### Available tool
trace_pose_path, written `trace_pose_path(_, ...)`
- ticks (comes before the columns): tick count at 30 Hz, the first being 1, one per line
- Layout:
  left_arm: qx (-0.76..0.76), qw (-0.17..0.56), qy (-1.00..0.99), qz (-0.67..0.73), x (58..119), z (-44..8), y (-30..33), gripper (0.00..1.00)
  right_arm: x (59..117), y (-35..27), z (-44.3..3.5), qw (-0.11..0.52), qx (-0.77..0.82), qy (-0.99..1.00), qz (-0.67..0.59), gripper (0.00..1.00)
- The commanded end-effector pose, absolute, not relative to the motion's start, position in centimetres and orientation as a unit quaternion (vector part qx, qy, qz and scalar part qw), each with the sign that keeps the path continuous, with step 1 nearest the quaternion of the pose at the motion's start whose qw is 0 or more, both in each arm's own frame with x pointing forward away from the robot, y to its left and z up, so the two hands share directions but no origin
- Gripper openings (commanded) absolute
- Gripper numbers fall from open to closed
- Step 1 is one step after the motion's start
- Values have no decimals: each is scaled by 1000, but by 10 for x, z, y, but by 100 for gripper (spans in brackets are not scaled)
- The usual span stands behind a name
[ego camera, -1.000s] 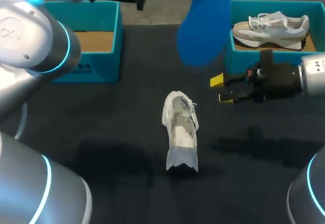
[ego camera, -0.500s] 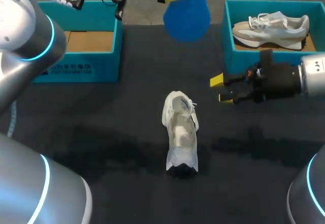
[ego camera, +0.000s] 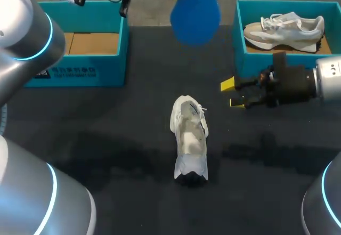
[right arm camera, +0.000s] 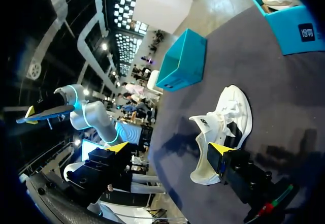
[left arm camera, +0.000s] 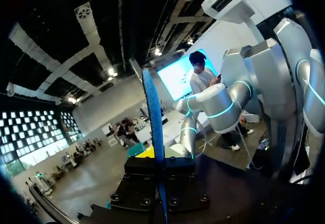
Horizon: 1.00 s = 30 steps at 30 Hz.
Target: Take the shoe out of the shoebox, open the shoe tongue, remove and reinsert the insole, then place the shoe into the shoebox
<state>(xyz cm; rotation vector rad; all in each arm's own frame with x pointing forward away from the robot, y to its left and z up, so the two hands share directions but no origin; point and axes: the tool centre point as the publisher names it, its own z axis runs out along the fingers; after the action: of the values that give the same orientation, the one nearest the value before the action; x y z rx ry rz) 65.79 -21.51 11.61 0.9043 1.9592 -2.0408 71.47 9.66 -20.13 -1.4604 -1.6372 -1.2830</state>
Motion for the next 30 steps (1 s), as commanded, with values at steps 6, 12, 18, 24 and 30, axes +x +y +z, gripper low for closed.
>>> trace_pose_path(6, 430, 275, 524, -682, 650, 74, -186, 0, 715, 98, -202, 295, -550, -615, -482, 100)
trace_pose_path(12, 463, 330, 507, -648, 659, 65, -178, 0, 715, 98, -202, 295, -550, -615, -482, 100)
trace_pose_path(18, 501, 314, 524, -614, 663, 57, -175, 0, 715, 98, -202, 295, -550, -615, -482, 100)
trace_pose_path(24, 501, 314, 524, -614, 663, 57, -175, 0, 715, 98, -202, 295, -550, -615, -482, 100)
trace_pose_path(30, 501, 314, 524, -614, 663, 57, -175, 0, 715, 98, -202, 295, -550, -615, -482, 100)
